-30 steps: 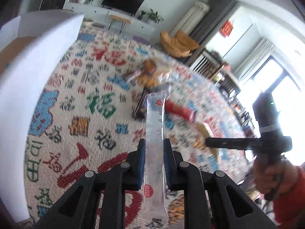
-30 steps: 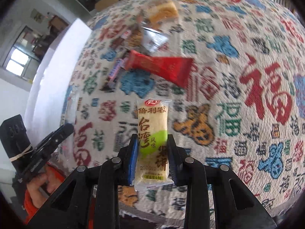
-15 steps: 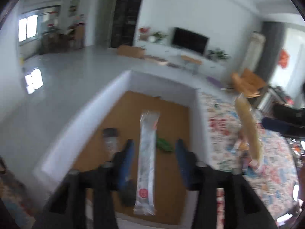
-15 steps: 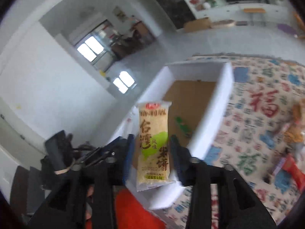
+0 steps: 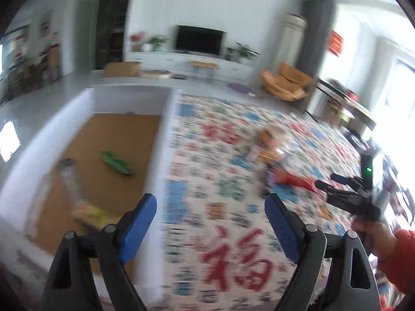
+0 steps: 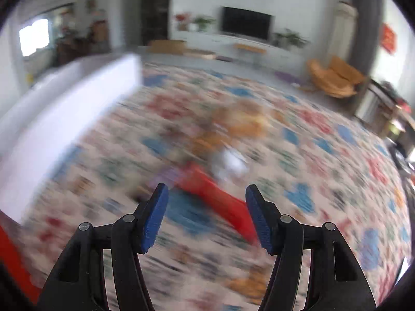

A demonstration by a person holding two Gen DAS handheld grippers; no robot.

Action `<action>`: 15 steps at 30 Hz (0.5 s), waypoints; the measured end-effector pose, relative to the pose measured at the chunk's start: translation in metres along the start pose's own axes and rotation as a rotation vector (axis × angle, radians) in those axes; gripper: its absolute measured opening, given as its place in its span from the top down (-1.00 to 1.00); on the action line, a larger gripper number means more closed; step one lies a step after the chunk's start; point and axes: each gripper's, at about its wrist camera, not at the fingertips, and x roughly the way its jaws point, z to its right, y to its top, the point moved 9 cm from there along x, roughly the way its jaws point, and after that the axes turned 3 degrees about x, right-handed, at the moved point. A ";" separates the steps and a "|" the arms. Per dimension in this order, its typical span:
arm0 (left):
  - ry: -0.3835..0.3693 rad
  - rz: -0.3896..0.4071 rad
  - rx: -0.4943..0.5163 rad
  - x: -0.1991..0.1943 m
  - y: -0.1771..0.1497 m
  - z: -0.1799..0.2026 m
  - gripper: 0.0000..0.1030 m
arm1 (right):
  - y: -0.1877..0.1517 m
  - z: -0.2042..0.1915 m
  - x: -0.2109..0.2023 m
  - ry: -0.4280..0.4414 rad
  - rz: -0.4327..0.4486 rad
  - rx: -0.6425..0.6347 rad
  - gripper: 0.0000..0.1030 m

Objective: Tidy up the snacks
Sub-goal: 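Carry both snacks over the white box and open both grippers to drop them, then return both tools above the snacks on the cloth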

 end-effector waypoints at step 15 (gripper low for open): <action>0.175 -0.189 0.127 0.189 -0.023 0.034 -0.71 | -0.073 0.169 0.043 -0.206 -0.101 0.280 -0.43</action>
